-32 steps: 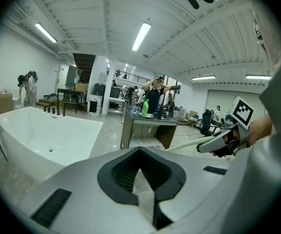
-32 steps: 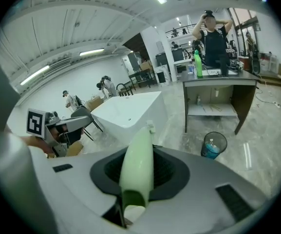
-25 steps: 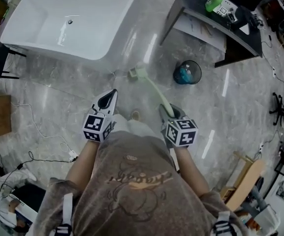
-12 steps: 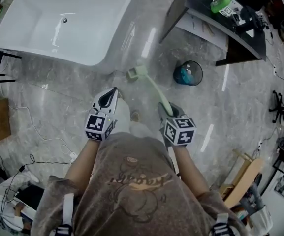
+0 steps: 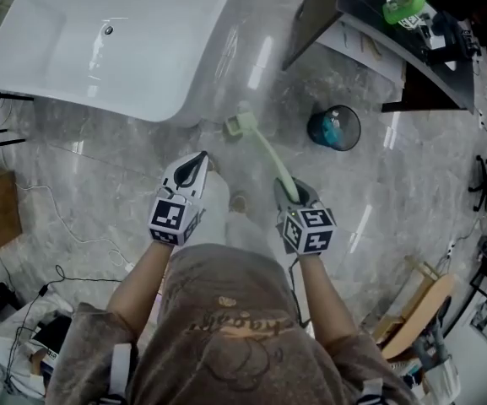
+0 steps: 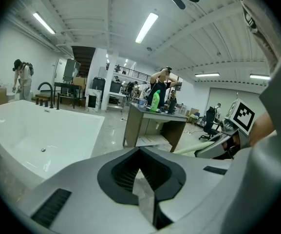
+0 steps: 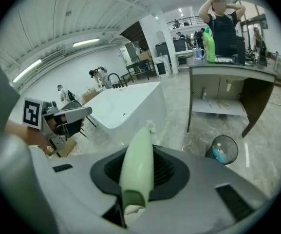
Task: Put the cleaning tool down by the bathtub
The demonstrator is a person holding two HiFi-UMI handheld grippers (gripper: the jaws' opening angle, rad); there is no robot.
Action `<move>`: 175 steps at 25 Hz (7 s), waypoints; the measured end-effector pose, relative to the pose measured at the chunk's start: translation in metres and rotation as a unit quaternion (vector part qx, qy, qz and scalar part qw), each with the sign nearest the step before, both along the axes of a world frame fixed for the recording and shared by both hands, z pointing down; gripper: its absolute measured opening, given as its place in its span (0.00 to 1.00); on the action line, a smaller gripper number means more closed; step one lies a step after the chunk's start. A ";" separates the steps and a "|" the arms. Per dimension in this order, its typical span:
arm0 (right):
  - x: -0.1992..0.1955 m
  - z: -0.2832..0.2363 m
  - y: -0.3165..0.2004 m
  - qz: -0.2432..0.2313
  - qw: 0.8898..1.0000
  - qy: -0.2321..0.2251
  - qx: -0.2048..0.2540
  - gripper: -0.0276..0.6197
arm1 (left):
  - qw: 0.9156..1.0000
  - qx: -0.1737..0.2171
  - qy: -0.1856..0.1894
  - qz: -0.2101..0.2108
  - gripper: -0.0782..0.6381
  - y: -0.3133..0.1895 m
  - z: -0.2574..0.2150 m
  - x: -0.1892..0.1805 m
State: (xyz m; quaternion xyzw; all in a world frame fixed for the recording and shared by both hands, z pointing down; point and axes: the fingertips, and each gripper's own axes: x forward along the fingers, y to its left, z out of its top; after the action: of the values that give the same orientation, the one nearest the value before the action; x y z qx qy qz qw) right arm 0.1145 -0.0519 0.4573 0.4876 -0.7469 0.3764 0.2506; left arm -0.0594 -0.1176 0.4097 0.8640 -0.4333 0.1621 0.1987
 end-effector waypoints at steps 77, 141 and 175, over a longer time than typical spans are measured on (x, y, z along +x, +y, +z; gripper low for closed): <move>-0.050 0.419 -0.112 -0.101 0.962 0.137 -0.212 0.16 | 0.997 -0.061 0.037 0.038 0.12 -0.069 0.234 -0.017; -0.043 0.002 -0.056 -0.095 0.995 -0.021 -0.028 0.05 | 0.996 -0.044 0.044 0.071 0.12 -0.017 -0.045 0.022; -0.081 -0.238 -0.014 -0.161 0.940 -0.132 0.271 0.05 | 0.988 0.062 0.037 0.138 0.12 0.034 -0.172 0.022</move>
State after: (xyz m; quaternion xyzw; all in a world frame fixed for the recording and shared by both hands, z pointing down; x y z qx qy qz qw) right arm 0.0335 -0.0662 0.2189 0.3558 -0.9156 0.1757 0.0654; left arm -0.0370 -0.0838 0.2380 0.9316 -0.3114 0.1284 0.1367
